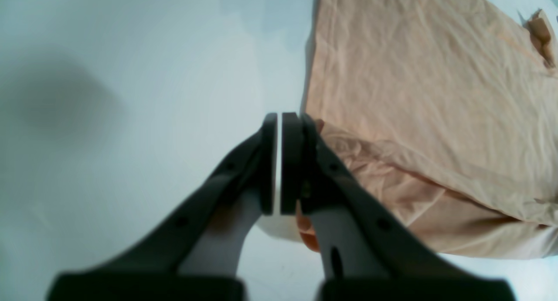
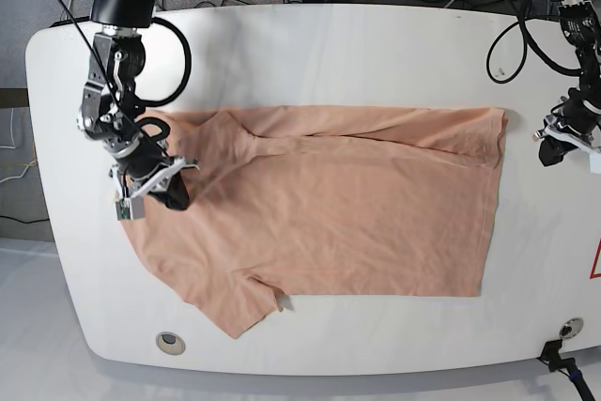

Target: Fold the T-shirt properly

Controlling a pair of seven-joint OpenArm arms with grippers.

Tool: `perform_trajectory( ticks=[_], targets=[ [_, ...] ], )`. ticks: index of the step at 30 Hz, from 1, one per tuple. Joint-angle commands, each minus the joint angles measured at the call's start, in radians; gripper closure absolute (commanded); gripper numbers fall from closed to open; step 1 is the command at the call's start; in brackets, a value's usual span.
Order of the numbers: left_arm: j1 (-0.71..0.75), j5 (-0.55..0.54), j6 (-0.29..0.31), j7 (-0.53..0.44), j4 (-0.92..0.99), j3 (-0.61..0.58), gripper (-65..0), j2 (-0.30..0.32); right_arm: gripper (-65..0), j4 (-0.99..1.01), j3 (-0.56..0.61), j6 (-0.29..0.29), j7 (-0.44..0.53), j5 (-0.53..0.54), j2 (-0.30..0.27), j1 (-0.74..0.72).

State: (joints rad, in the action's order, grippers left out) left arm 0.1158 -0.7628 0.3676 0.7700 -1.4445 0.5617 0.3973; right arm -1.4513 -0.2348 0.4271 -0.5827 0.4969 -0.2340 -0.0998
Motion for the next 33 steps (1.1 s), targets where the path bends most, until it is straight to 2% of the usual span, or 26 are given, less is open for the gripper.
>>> perform_trajectory(
  ticks=[1, 8, 12, 15, 16, 17, 19, 23, 25, 28, 30, 32, 33],
  targets=[
    [-0.008, -0.018, 0.006, -0.02, -0.025, 0.006, -0.6, 0.024, 0.0, -0.012, 0.01, 0.006, 0.028, 0.014, -0.012, -0.037],
    [0.001, -0.02, 0.01, -0.016, -0.042, 0.011, -1.2, 0.026, -0.1, 0.003, 0.071, 0.01, 0.034, 0.03, -0.013, -0.055],
    [0.004, -0.017, 0.007, -0.024, -0.044, 0.012, -3.0, 0.028, -9.5, 0.007, 0.07, 0.01, 0.035, 0.04, -0.015, -0.053],
    [0.007, -0.022, 0.008, -0.02, -0.048, 0.011, -4.4, 0.029, -11.8, 0.003, 0.067, 0.011, 0.03, 0.049, -0.02, -0.045],
    [0.008, -0.017, 0.01, -0.012, -0.042, 0.002, -2.2, 0.026, -10.9, 0.001, 0.069, 0.016, 0.03, 0.04, -0.015, -0.048],
    [0.007, -0.021, 0.011, -0.012, -0.047, 0.001, -2.8, 0.023, -11.0, 0.001, 0.067, 0.015, 0.026, 0.039, -0.015, -0.044],
    [0.008, -0.022, 0.012, -0.011, -0.048, -0.001, -8.0, 0.023, -11.2, 0.001, 0.065, 0.019, 0.028, 0.041, -0.012, -0.041],
    [0.006, -0.022, 0.017, 0.021, -0.069, -0.004, -27.0, 0.02, -13.6, 0.0, 0.065, 0.026, 0.024, 0.04, -0.012, -0.036],
    [0.006, -0.023, 0.016, 0.038, -0.087, -0.008, -30.4, 0.007, -16.1, -0.002, 0.066, 0.028, 0.021, 0.038, -0.012, -0.036],
    [0.004, -0.025, 0.015, 0.047, -0.096, -0.009, -31.0, -0.02, -17.8, -0.007, 0.067, 0.033, 0.02, 0.037, -0.013, -0.035],
    [0.002, -0.022, 0.011, 0.051, -0.087, -0.011, -29.0, -0.032, -14.6, -0.007, 0.066, 0.038, 0.014, 0.046, -0.012, -0.033],
    [-0.006, -0.017, 0.011, 0.05, -0.073, -0.023, -23.3, -0.042, -3.2, -0.002, 0.065, 0.045, 0.009, 0.05, -0.013, -0.034],
    [-0.007, -0.014, 0.011, 0.043, -0.073, -0.026, -19.5, -0.044, 0.0, -0.003, 0.064, 0.046, 0.011, 0.042, -0.013, -0.033]
  ],
)
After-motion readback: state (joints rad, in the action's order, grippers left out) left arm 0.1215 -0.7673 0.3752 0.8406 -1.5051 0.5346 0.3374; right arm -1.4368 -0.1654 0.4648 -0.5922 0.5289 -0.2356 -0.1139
